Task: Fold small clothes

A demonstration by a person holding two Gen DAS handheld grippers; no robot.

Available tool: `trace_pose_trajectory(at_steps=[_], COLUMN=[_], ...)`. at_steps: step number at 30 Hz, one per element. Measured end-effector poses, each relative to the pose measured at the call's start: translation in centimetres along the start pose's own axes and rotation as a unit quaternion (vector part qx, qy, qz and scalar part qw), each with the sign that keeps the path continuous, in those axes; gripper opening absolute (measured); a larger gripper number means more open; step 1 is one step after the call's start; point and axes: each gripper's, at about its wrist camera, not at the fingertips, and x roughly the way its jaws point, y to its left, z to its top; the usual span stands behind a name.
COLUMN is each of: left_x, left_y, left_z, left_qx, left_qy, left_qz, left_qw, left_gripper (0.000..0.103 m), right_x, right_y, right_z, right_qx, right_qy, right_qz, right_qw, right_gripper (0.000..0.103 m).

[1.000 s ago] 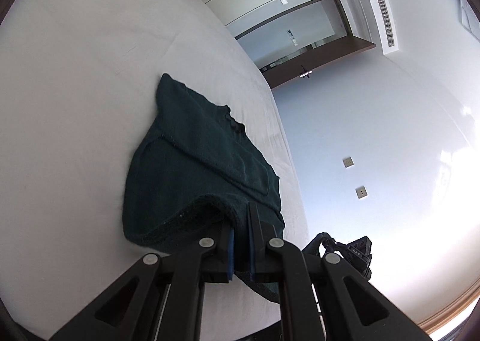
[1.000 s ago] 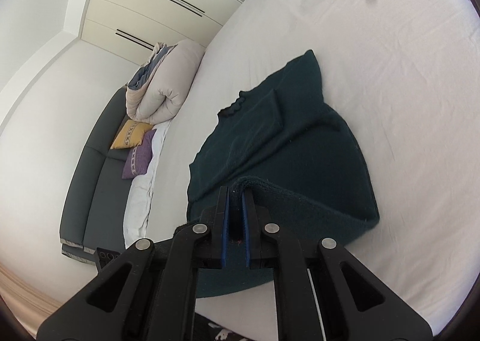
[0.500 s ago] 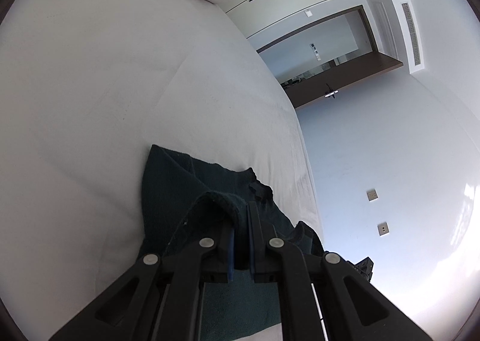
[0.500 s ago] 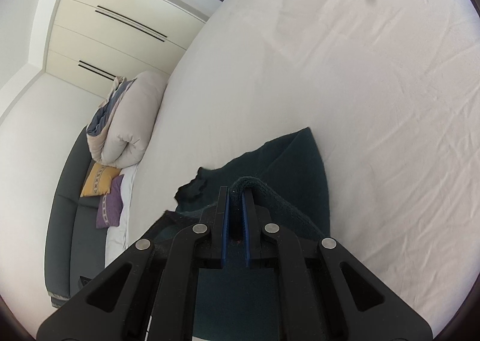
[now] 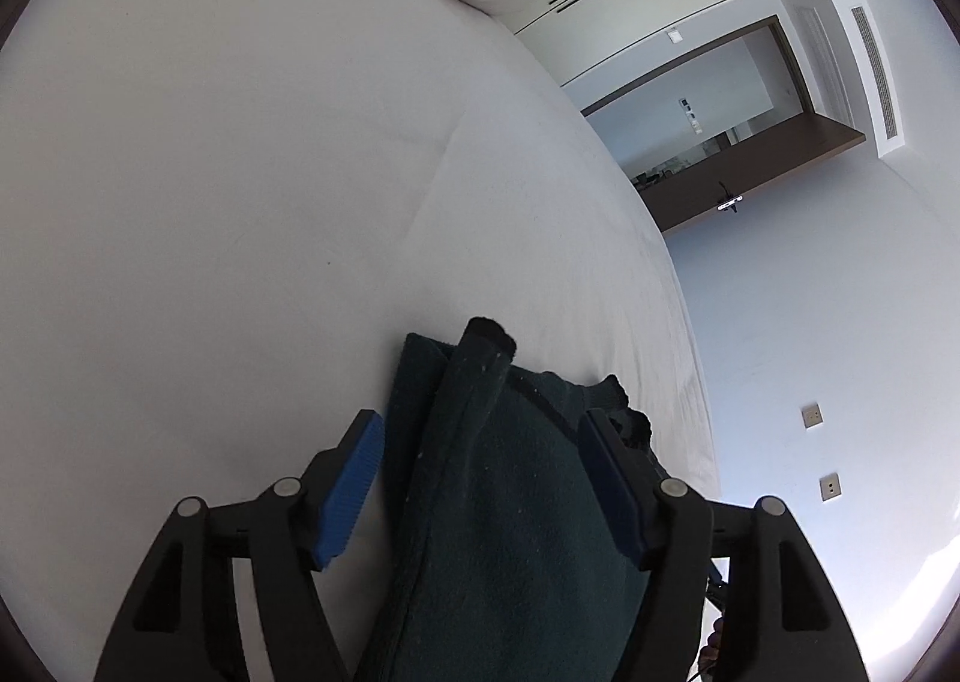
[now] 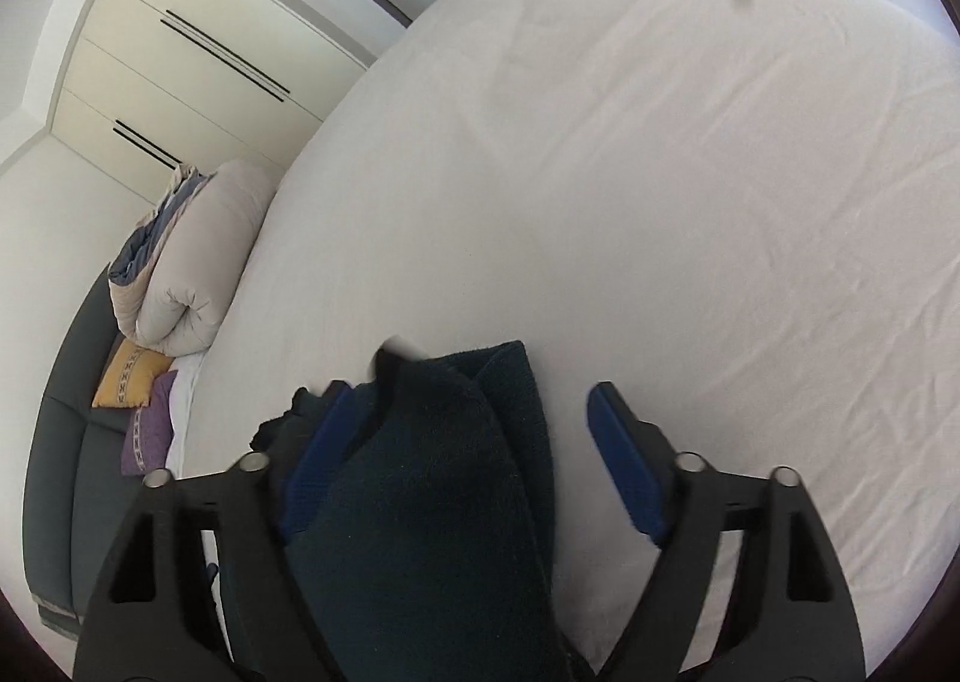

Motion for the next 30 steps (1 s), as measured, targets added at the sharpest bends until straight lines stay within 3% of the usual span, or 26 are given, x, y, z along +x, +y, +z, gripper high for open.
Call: trace_pose_trajectory(at_steps=[2, 6, 9, 11, 13, 15, 16, 18, 21, 26, 30], left_x=[-1.0, -2.0, -1.9, -1.8, -2.0, -2.2, -2.4, -2.4, -3.1, -3.6, -3.8], left_y=[-0.3, -0.9, -0.5, -0.7, -0.7, -0.9, -0.9, -1.1, -1.3, -1.4, -1.4], left_z=[-1.3, -4.8, -7.1, -8.5, -9.4, -10.2, -10.6, -11.2, -11.8, -12.3, -12.3], left_qx=[0.027, 0.08, 0.092, 0.101, 0.114, 0.129, 0.137, 0.152, 0.173, 0.186, 0.186], left_qy=[0.004, 0.019, 0.035, 0.037, 0.034, 0.034, 0.037, 0.041, 0.034, 0.023, 0.016], left_qz=[0.016, 0.048, 0.061, 0.073, 0.084, 0.094, 0.098, 0.109, 0.121, 0.128, 0.13], left_qw=[0.9995, 0.9955, 0.9933, 0.9916, 0.9894, 0.9866, 0.985, 0.9815, 0.9769, 0.9738, 0.9737], left_gripper=[0.069, 0.069, 0.069, 0.069, 0.067, 0.055, 0.05, 0.03, 0.018, 0.011, 0.01], right_x=[-1.5, -3.8, -5.1, -5.0, -5.0, -4.6, -4.7, -5.6, -6.0, -7.8, -8.9], right_y=[0.3, 0.9, 1.7, 2.6, 3.2, 3.5, 3.0, 2.4, 2.4, 2.3, 2.1], right_z=[0.1, -1.4, -4.2, -6.2, -8.5, -10.0, -10.9, -12.5, -13.6, -13.8, -13.7], right_qx=[-0.012, -0.055, -0.105, -0.151, -0.193, -0.217, -0.226, -0.238, -0.244, -0.25, -0.253], right_qy=[0.003, 0.002, 0.021, 0.037, 0.048, 0.058, 0.064, 0.066, 0.063, 0.047, 0.04], right_qz=[0.008, -0.019, -0.051, -0.082, -0.105, -0.121, -0.127, -0.137, -0.143, -0.156, -0.163], right_qw=[1.0, 0.998, 0.993, 0.984, 0.974, 0.967, 0.964, 0.959, 0.957, 0.954, 0.953], right_gripper=[0.082, 0.079, 0.067, 0.053, 0.049, 0.042, 0.033, 0.032, 0.022, 0.007, 0.005])
